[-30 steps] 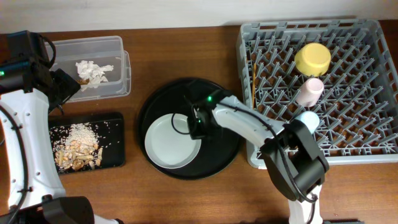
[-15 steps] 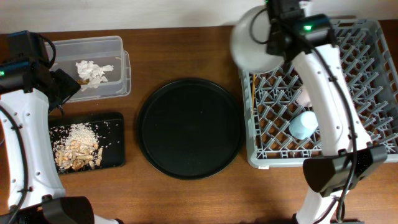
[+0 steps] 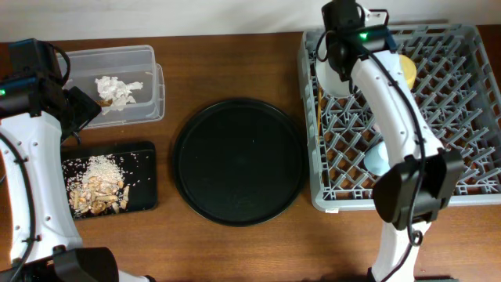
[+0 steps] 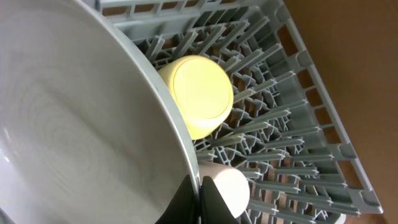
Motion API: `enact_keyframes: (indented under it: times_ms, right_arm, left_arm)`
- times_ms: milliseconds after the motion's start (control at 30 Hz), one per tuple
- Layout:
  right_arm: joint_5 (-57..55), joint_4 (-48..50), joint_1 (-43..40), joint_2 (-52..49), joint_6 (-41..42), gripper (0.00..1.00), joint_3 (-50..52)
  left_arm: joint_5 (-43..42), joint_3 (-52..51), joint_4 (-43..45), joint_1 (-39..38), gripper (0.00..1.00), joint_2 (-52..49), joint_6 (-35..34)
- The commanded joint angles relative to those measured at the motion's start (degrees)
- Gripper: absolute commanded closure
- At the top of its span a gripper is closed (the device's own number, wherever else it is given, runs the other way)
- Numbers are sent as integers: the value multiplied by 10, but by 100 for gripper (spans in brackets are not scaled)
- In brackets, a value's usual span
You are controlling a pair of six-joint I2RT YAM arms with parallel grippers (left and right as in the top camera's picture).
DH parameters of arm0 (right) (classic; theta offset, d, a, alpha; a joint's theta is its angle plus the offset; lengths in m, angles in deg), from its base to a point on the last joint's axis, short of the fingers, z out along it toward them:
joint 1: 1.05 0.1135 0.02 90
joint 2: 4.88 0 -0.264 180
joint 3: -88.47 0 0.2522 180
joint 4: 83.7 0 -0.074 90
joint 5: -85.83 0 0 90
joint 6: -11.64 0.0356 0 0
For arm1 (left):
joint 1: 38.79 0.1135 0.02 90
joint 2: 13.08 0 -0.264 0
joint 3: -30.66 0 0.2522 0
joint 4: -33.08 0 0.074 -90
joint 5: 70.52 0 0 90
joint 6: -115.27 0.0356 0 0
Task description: Sort waste into correct bins and load items into the dishwasher rack
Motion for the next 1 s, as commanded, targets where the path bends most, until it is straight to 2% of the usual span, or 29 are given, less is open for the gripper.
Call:
enact_keyframes:
  times_ms: [0,133,433,467,567,600,667,967]
  right_arm:
    - [-19,12,3,-5,5,96,3]
    - [8,20,3,-5,5,96,3]
    - [181,24,3,-4,5,94,4]
    - [192,21,3,-2,5,83,4]
    - [229,7,3,14,5,38,4]
    - [235,3,3,22,4,20,3]
    - [245,-11,3,48,5,4,0]
    - [286,-69,3,198,-21,2,-9]
  left_arm:
    - [8,5,-1,2,1,7,-3]
    - [8,5,-1,2,1,7,-3]
    - [8,5,-1,2,1,7,-3]
    - [8,5,0,2,1,7,-3]
    - [8,5,0,2,1,7,-3]
    - [8,5,-1,2,1,7,-3]
    - [8,5,-1,2,1,7,-3]
    - [8,5,-1,2,1,7,-3]
